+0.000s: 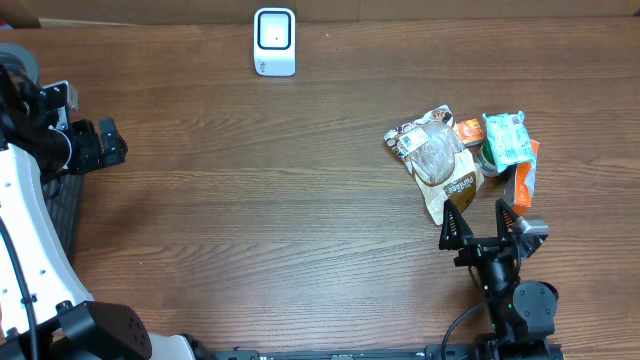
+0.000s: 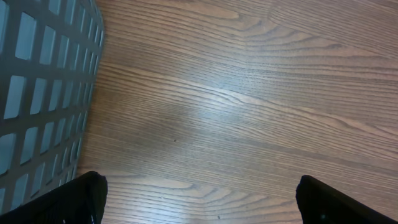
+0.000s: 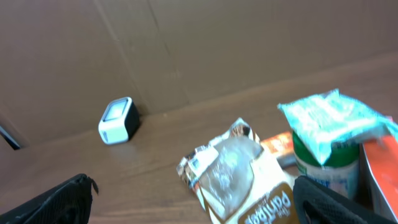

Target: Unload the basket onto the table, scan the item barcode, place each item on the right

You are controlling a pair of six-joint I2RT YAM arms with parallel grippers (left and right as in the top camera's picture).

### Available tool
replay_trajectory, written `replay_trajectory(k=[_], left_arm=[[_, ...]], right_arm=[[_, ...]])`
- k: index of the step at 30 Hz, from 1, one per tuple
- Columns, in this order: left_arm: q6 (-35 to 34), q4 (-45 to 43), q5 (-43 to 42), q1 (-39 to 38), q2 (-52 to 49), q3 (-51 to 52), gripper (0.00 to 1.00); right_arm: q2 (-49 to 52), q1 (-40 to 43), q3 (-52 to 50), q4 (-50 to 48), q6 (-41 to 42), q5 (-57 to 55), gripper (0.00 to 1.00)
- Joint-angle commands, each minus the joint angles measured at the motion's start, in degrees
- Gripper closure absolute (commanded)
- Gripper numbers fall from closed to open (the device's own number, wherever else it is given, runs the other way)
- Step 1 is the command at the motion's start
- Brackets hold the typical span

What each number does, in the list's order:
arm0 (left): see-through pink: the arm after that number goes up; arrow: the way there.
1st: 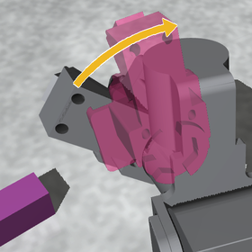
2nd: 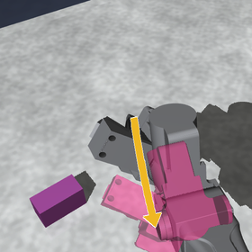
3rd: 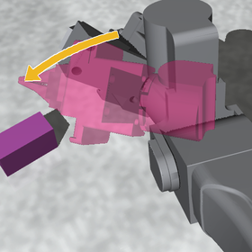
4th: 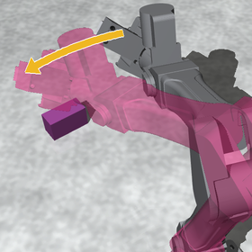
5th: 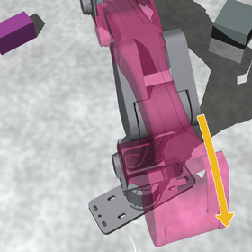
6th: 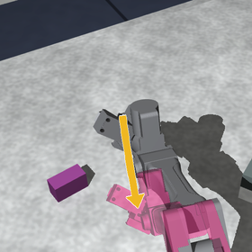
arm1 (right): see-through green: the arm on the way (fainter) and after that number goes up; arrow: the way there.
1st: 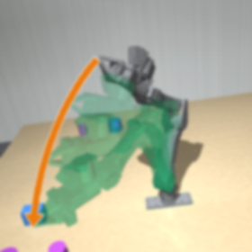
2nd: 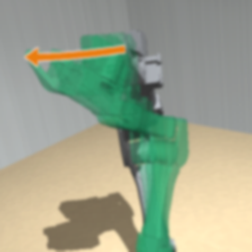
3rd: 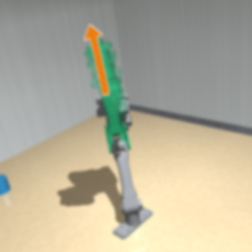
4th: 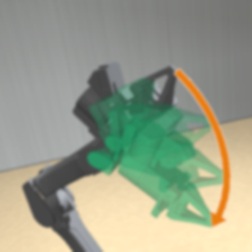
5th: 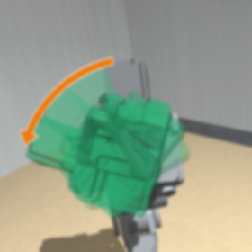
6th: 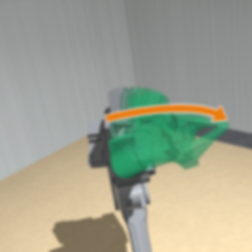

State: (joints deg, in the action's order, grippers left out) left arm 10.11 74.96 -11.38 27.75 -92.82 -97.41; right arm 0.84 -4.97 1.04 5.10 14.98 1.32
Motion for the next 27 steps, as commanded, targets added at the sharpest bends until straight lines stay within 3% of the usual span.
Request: replay_trajectory(k=[1,27], left_arm=[[1.1,-0.1,-0.5,-0.4,0.3,0.0,0.00],[1.1,-0.1,0.0,-0.4,1.4,0.0,0.01]], right_arm=[[-0.7,-0.2,-0.6,-0.5,0.0,0.5,0.00],[-0.7,-0.2,-0.6,-0.5,0.0,0.3,0.00]])
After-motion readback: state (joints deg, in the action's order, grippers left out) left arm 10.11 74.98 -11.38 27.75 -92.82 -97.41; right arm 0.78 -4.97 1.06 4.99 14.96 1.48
